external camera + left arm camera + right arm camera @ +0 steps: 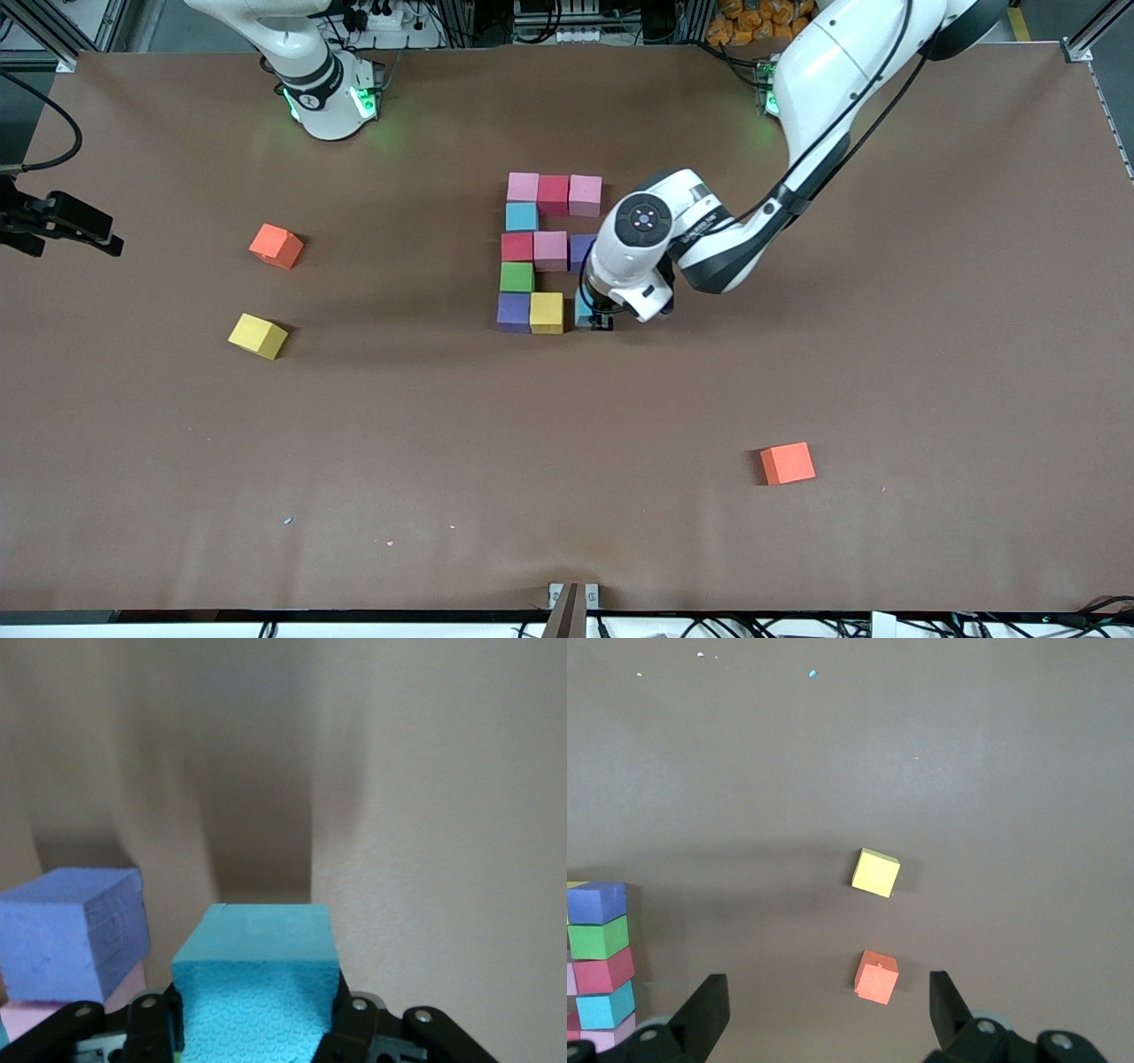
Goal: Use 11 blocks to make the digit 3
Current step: 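Carry the cyan cube to the cluster with the left gripper, then lower the cyan cube beside the yellow cube and open the left gripper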
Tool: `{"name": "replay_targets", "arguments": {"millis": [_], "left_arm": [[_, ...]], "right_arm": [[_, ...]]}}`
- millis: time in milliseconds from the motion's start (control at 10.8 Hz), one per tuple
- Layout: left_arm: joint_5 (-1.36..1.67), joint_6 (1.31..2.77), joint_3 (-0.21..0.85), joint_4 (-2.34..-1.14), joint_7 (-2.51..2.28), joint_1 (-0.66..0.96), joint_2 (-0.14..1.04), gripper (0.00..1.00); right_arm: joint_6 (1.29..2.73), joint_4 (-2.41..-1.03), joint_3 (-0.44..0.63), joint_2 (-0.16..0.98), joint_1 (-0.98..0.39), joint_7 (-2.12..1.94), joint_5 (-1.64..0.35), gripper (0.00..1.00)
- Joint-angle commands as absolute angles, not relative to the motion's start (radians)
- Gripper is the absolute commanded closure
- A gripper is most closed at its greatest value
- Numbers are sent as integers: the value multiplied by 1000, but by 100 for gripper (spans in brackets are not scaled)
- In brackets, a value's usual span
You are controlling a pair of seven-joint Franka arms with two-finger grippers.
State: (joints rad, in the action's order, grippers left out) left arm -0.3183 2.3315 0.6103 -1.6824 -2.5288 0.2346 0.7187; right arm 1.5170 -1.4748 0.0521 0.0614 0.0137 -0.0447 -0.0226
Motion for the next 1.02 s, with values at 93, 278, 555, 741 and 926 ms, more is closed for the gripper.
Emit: {"name": "replay_targets", "arguments": {"millis": [93, 278, 555, 741, 926], "left_arm": [[-311, 2326, 551, -1606, -2576, 302, 778, 85], [-307, 2326, 485, -1600, -2576, 372, 782, 85], [-313, 2326, 469, -1588, -2573, 388, 795, 82], [-318, 2326, 469, -1583, -2560, 397, 804, 77], [-318, 2327, 468, -1583, -2560, 397, 807, 74]], "right_arm": [[1516, -1465, 55, 66, 6, -38, -18, 0], [1516, -1465, 55, 66, 6, -38, -18, 0], [1516, -1465, 55, 66, 6, -38, -18, 0], [1516, -1465, 55, 66, 6, -38, -18, 0], [1516, -1465, 55, 66, 6, -38, -18, 0]]}}
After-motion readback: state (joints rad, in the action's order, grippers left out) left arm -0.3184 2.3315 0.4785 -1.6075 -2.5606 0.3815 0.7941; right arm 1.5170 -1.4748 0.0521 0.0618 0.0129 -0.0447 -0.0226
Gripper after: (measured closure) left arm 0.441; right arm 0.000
